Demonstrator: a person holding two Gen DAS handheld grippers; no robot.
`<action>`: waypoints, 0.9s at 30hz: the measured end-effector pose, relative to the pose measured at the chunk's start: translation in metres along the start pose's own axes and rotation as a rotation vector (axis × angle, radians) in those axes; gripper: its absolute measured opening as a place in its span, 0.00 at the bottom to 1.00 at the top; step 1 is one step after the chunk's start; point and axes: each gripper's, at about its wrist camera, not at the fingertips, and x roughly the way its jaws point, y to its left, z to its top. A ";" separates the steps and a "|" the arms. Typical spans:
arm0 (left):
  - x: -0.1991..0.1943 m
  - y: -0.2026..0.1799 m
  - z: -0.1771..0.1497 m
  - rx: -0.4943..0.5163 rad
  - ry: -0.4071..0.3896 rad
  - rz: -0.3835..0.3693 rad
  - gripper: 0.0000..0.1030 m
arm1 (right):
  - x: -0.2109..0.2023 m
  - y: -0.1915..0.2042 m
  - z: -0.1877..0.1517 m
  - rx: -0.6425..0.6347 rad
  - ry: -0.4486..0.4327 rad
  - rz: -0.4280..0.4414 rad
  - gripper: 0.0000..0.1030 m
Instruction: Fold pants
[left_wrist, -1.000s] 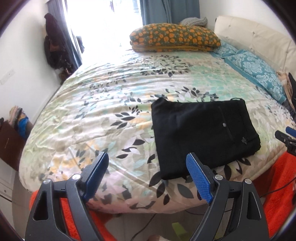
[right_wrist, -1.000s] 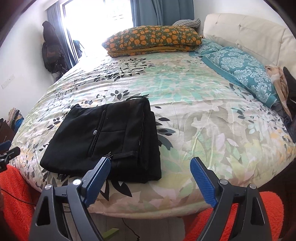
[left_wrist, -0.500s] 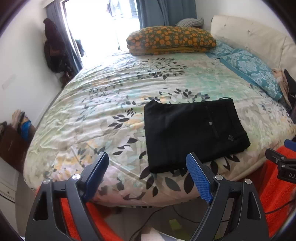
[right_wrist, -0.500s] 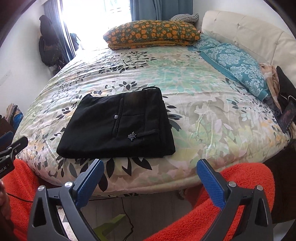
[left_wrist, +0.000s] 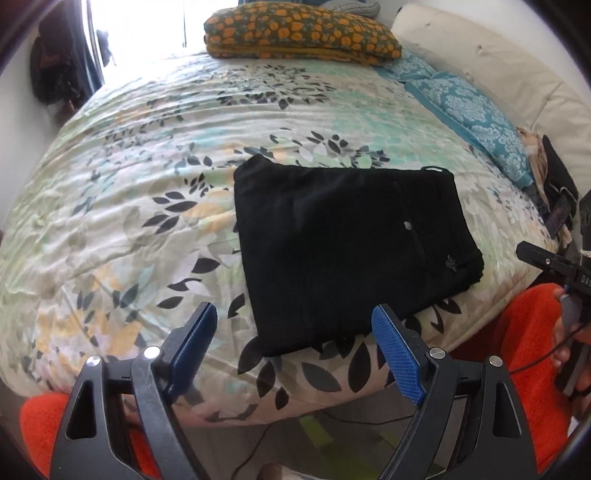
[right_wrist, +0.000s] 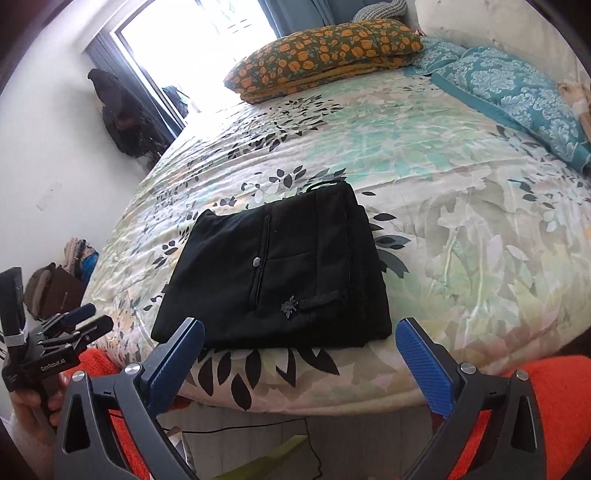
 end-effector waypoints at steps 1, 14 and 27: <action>0.016 0.009 0.007 -0.013 0.018 -0.024 0.85 | 0.019 -0.014 0.009 0.001 0.032 0.007 0.99; 0.114 0.020 0.015 -0.120 0.228 -0.260 0.63 | 0.124 -0.046 0.015 0.057 0.346 0.212 0.66; -0.003 0.032 0.047 -0.164 0.003 -0.264 0.20 | 0.032 0.041 0.055 -0.087 0.149 0.323 0.37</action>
